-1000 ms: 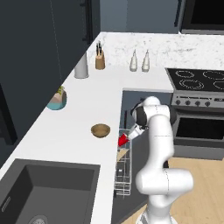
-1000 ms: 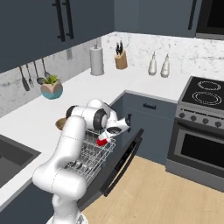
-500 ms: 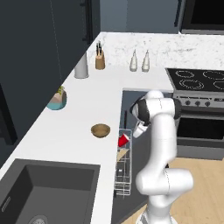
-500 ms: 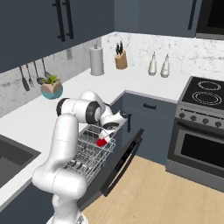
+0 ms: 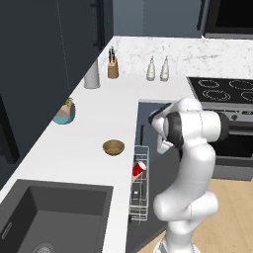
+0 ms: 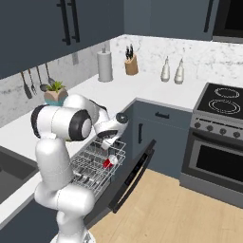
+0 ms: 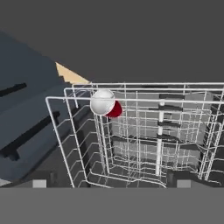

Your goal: Pick up the cup and bowl from the counter, place them in the dishwasher, and close the dishwasher door.

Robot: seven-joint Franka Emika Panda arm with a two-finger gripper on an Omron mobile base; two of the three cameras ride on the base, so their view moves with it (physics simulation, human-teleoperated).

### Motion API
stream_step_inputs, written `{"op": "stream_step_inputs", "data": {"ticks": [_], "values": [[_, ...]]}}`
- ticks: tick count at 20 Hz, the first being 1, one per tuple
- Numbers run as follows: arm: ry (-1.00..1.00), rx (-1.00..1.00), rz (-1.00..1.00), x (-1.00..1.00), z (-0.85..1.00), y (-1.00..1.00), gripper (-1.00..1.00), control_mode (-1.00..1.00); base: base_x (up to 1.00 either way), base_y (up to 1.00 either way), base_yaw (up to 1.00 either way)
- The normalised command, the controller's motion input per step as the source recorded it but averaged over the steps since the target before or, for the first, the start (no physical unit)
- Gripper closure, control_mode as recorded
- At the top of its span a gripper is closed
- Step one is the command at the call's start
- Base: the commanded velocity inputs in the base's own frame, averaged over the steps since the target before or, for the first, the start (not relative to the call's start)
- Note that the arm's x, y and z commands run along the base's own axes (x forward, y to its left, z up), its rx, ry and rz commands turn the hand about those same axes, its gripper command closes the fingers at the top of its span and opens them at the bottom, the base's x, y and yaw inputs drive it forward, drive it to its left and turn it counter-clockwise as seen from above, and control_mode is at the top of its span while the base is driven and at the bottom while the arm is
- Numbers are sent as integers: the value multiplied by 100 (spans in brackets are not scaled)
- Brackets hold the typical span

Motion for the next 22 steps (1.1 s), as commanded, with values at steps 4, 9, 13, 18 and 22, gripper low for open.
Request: {"op": "stream_step_inputs", "data": {"ticks": [4, 9, 13, 18, 22], "values": [[-29, -20, 29, -90, 100, 0, -100, -100, 0, 0, 0], [-25, -20, 40, -54, 100, 5, -100, -100, 0, 0, 0], [-10, -20, 43, -9, 99, 39, -100, -100, 0, 0, 0], [0, -23, 37, 0, 54, 72, -100, -100, 0, 0, 0], [4, -17, 21, -3, 2, 78, -100, -100, 0, 0, 0]]}}
